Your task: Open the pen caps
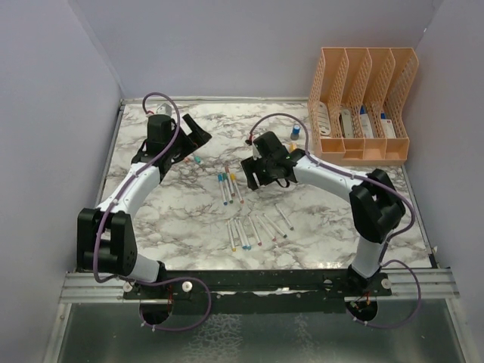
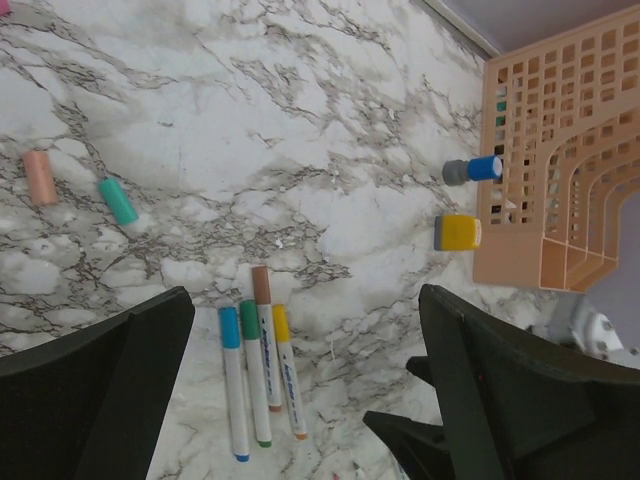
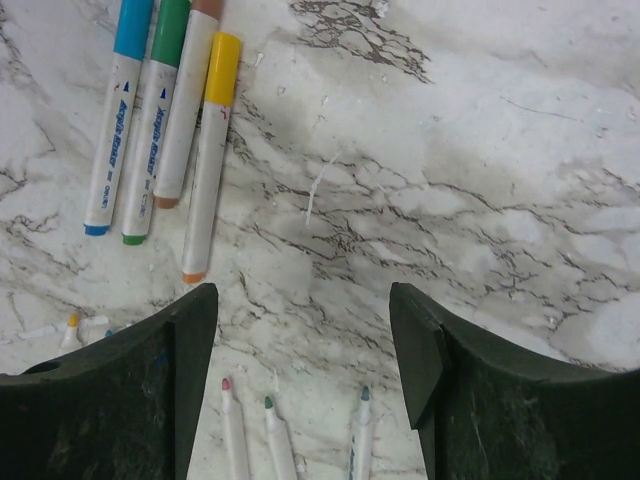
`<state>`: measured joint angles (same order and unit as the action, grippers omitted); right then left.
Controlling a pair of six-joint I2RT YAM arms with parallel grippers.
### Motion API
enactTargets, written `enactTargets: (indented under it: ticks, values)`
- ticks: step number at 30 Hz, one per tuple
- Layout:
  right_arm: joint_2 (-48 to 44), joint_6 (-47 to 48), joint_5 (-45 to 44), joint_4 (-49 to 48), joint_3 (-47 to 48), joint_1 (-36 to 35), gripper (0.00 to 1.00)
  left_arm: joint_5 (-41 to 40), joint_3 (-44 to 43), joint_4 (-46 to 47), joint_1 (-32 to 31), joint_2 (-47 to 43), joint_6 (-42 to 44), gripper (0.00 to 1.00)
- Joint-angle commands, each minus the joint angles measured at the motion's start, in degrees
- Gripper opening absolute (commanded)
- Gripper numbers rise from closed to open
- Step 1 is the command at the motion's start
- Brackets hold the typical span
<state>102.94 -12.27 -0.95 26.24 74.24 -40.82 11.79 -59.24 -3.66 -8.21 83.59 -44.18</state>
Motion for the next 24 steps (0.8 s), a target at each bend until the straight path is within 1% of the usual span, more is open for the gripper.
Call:
enactTargets:
  ticks: [1,11,24]
  values:
    - [5.6,1.9,2.9,2.0,5.6,-1.4,0.69,2.2,1.2,2.5,0.4,-4.1,-1.3,0.99]
    - [9.9,1.1,3.1,1.7,7.2,-4.8,0.65,2.3,1.7,1.4,0.4,-6.0,-1.6,0.99]
    - [14.1,0.4,3.1,1.7,9.1,-5.8,0.5,2.4,3.2,1.0,0.5,-7.5,-1.9,0.99]
